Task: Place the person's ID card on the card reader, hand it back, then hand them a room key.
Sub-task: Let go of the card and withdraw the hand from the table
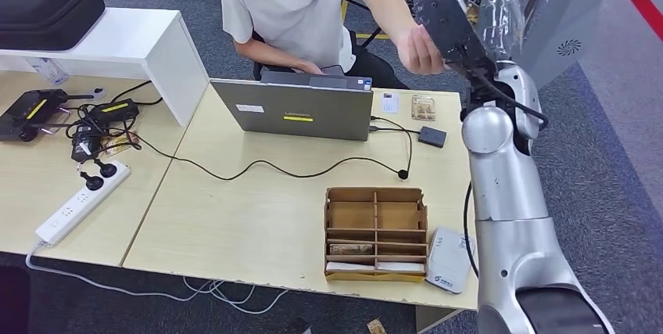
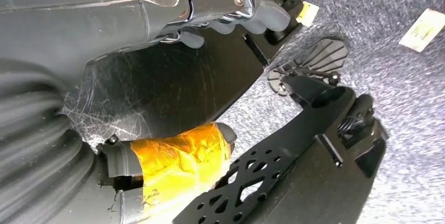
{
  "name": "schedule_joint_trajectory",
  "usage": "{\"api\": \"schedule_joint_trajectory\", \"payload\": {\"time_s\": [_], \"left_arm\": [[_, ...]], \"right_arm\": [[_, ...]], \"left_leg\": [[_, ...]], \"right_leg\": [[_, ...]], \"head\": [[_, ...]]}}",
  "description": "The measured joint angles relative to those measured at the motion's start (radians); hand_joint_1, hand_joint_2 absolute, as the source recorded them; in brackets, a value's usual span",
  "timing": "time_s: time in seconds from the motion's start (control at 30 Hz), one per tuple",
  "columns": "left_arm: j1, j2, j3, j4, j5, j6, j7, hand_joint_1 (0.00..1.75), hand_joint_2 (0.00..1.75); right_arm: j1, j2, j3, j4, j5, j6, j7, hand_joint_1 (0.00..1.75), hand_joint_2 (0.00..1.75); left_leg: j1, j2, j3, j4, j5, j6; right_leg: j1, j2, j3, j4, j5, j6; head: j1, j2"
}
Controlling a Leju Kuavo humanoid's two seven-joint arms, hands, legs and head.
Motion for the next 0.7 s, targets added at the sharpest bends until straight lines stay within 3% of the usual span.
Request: {"api": "schedule_joint_trajectory", "payload": {"time_s": [0.03,0.17,0.53,0.7], "left_arm": [[-0.003,-0.003,-0.006,0.0,-0.002,0.005,0.01,0.0,1.75],[-0.012,-0.023,-0.02,0.001,-0.001,0.052,0.05,0.0,1.75],[-0.019,-0.043,-0.042,0.006,0.019,0.078,0.063,0.0,1.75],[-0.023,-0.028,-0.053,0.007,0.03,0.032,0.05,0.0,1.75]], "right_arm": [[-0.018,0.0,-0.019,0.034,0.026,-0.015,0.016,1.75,1.75],[-0.06,0.0,-0.077,0.141,0.08,-0.042,0.038,0.0,0.0],[-0.074,-0.01,-0.212,0.265,0.115,-0.054,0.023,0.0,0.0],[-0.071,-0.043,-0.328,0.271,-0.009,-0.051,-0.015,0.0,0.0]], "left_leg": [[0.0,0.0,0.0,0.0,0.0,0.0],[0.0,0.0,0.0,0.0,0.001,-0.001],[0.0,-0.001,0.0,0.0,0.0,-0.001],[0.0,-0.001,0.0,0.0,0.001,-0.001]], "right_leg": [[0.0,0.0,0.0,0.0,0.0,0.0],[0.0,0.0,0.0,0.0,0.001,0.0],[0.0,0.0,-0.001,0.0,0.001,0.0],[0.0,-0.001,0.0,-0.001,0.001,0.0]], "head": [[0.0,0.0],[0.0,0.0],[0.0,0.0],[0.0,0.0]]}}
